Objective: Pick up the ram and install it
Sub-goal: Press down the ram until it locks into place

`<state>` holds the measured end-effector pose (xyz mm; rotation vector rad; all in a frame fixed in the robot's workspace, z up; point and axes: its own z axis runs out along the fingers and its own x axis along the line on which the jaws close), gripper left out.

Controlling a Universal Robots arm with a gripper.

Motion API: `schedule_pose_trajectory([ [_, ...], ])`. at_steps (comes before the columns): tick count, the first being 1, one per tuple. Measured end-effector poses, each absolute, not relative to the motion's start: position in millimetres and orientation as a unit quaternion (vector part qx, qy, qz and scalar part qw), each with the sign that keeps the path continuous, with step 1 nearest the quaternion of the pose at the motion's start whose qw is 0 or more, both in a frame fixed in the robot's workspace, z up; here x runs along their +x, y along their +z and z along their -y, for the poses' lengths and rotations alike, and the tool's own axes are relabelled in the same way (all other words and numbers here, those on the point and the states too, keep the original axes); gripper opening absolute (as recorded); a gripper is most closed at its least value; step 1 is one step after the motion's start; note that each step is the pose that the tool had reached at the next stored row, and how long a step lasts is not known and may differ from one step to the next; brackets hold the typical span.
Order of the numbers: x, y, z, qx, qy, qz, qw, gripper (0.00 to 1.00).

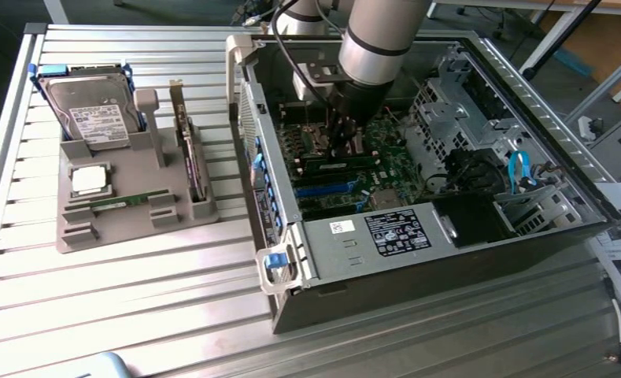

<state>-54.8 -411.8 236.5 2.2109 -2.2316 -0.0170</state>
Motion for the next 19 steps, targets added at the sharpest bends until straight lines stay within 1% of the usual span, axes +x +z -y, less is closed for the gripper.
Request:
schedule_pose_trajectory([
  [19, -54.8, 233.9, 412.9, 0.704, -0.005, 0.71, 0.0, 0.11],
])
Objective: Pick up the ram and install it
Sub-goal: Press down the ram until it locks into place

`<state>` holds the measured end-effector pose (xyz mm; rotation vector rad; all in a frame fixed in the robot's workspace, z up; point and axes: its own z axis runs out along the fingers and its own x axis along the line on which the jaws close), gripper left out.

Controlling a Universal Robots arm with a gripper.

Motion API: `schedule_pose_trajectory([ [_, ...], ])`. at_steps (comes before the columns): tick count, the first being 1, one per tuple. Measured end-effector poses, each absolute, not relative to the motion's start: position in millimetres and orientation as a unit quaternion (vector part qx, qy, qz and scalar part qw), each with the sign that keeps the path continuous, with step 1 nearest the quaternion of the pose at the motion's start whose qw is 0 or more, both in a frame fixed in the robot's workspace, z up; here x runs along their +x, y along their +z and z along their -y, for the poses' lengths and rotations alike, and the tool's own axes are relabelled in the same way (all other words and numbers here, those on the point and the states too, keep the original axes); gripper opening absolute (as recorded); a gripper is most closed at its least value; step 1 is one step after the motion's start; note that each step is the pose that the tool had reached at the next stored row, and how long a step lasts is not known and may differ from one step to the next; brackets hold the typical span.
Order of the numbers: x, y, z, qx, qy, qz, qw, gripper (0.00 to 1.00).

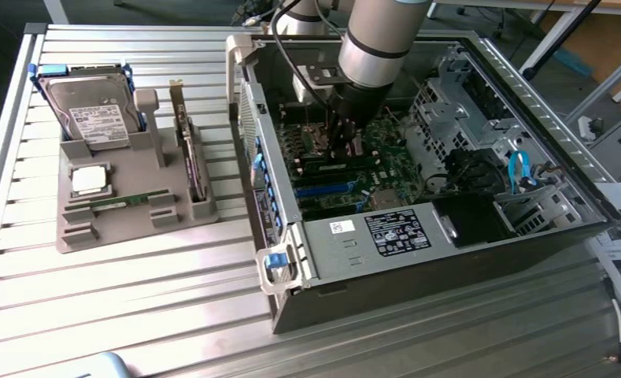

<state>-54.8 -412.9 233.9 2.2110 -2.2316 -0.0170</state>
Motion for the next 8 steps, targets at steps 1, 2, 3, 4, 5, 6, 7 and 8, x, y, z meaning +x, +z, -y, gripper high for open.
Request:
schedule_pose_trajectory([
  [1, -54.8, 233.9, 412.9, 0.704, -0.005, 0.71, 0.0, 0.11],
  [2, -54.8, 233.8, 412.9, 0.704, -0.005, 0.71, 0.0, 0.11],
  [3, -54.8, 233.7, 413.0, 0.704, -0.005, 0.71, 0.0, 0.11],
  [4, -54.8, 233.4, 413.1, 0.704, -0.005, 0.71, 0.0, 0.11],
  [5, -54.8, 233.2, 413.2, 0.704, -0.005, 0.71, 0.0, 0.11],
  [6, -54.8, 233.0, 413.3, 0.704, -0.005, 0.71, 0.0, 0.11],
  [7, -54.8, 232.7, 413.4, 0.704, -0.005, 0.71, 0.0, 0.11],
  [8, -54.8, 232.4, 413.5, 0.704, -0.005, 0.71, 0.0, 0.11],
])
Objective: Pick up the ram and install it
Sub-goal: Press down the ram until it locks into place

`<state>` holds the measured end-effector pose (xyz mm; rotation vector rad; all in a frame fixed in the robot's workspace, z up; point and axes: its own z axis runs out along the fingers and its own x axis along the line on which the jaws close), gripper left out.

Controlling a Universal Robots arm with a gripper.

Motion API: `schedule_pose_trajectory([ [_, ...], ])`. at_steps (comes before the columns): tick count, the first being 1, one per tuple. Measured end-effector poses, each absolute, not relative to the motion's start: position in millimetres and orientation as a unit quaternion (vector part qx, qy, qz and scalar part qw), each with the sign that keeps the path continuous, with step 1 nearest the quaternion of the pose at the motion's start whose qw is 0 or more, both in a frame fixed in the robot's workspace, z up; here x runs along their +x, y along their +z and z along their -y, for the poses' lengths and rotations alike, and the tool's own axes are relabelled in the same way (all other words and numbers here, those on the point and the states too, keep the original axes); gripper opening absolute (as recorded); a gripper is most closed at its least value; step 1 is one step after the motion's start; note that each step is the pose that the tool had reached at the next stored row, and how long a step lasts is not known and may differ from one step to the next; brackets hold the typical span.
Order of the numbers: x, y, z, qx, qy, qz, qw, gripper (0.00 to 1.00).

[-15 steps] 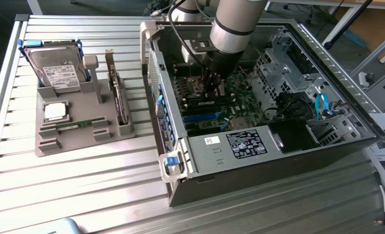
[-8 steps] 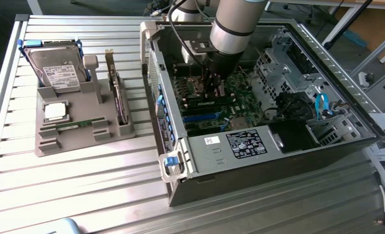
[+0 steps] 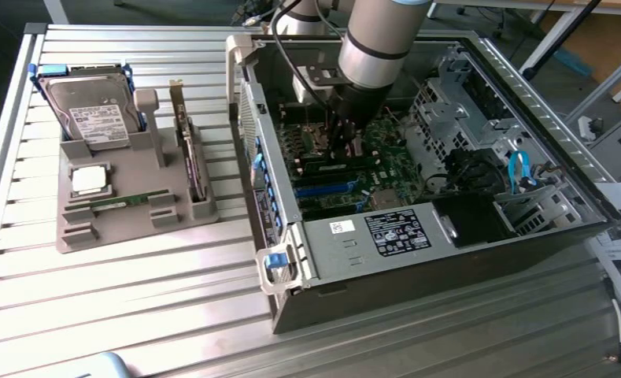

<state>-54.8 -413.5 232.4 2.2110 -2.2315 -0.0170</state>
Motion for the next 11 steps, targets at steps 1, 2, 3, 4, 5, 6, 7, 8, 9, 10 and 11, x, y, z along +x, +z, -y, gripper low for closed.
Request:
schedule_pose_trajectory([
  [1, -54.8, 232.1, 413.7, 0.704, -0.005, 0.71, 0.0, 0.11],
  [2, -54.8, 232.0, 413.7, 0.704, -0.005, 0.71, 0.0, 0.11],
  [3, -54.8, 232.0, 413.7, 0.704, -0.005, 0.71, 0.0, 0.11],
  [4, -54.8, 232.0, 413.7, 0.704, -0.005, 0.71, 0.0, 0.11],
  [5, -54.8, 232.0, 413.7, 0.704, -0.005, 0.71, 0.0, 0.11],
  [6, -54.8, 231.9, 413.7, 0.704, -0.005, 0.71, 0.0, 0.11],
  [7, -54.9, 231.6, 413.9, 0.704, -0.005, 0.71, 0.0, 0.11],
  [8, -54.8, 231.3, 414.0, 0.704, -0.005, 0.71, 0.0, 0.11],
  [9, -54.8, 231.1, 414.0, 0.704, -0.005, 0.71, 0.0, 0.11],
  [10, -54.8, 231.0, 414.0, 0.704, -0.005, 0.71, 0.0, 0.11],
  [11, -54.8, 230.9, 414.0, 0.704, -0.005, 0.71, 0.0, 0.11],
])
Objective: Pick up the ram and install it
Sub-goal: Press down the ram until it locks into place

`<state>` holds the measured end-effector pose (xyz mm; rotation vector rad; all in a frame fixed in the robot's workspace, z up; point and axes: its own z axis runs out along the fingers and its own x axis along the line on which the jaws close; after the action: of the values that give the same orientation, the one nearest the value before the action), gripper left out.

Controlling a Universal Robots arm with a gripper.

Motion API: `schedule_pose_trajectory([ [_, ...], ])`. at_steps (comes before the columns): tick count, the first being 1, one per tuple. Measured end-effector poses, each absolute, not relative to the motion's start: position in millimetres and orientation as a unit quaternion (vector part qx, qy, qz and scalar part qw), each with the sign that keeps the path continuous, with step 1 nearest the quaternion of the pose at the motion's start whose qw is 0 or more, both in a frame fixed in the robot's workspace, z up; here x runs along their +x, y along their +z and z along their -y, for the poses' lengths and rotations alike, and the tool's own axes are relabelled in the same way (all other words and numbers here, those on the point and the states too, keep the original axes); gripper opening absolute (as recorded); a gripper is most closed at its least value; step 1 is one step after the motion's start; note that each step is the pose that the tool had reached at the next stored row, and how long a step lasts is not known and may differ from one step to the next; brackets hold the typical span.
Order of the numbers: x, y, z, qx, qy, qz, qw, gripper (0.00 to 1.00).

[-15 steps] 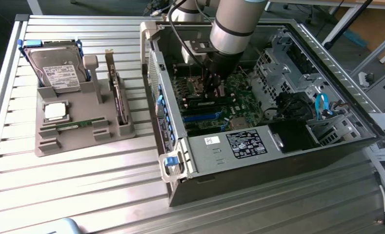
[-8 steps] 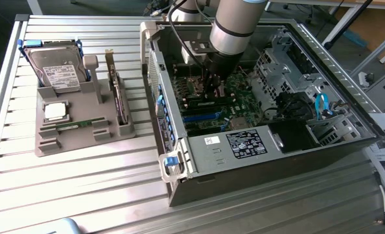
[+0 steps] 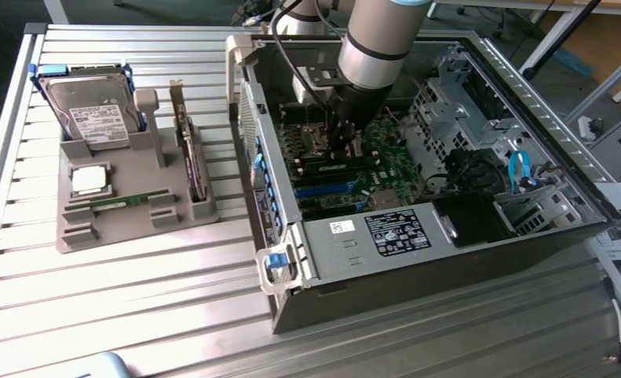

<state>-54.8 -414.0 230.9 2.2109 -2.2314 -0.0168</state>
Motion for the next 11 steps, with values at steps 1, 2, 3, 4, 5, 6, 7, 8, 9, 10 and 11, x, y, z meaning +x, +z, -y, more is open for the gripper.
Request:
schedule_pose_trajectory([
  [1, -54.8, 230.8, 414.0, 0.704, -0.005, 0.71, 0.0, 0.11],
  [2, -54.8, 230.7, 414.0, 0.704, -0.005, 0.71, 0.0, 0.11],
  [3, -54.8, 230.7, 414.0, 0.704, -0.005, 0.71, 0.0, 0.11],
  [4, -54.8, 230.7, 414.1, 0.704, -0.005, 0.71, 0.0, 0.11],
  [5, -54.8, 230.6, 414.1, 0.704, -0.005, 0.71, 0.0, 0.11],
  [6, -54.8, 230.5, 414.2, 0.704, -0.005, 0.71, 0.0, 0.11],
  [7, -54.8, 230.2, 414.2, 0.704, -0.005, 0.71, 0.0, 0.11],
  [8, -54.8, 229.9, 414.2, 0.704, -0.005, 0.71, 0.0, 0.11],
  [9, -54.8, 229.5, 414.2, 0.704, -0.005, 0.71, 0.0, 0.11],
  [10, -54.8, 229.5, 414.2, 0.704, -0.005, 0.71, 0.0, 0.11],
  [11, -54.8, 229.4, 414.2, 0.704, -0.005, 0.71, 0.0, 0.11],
])
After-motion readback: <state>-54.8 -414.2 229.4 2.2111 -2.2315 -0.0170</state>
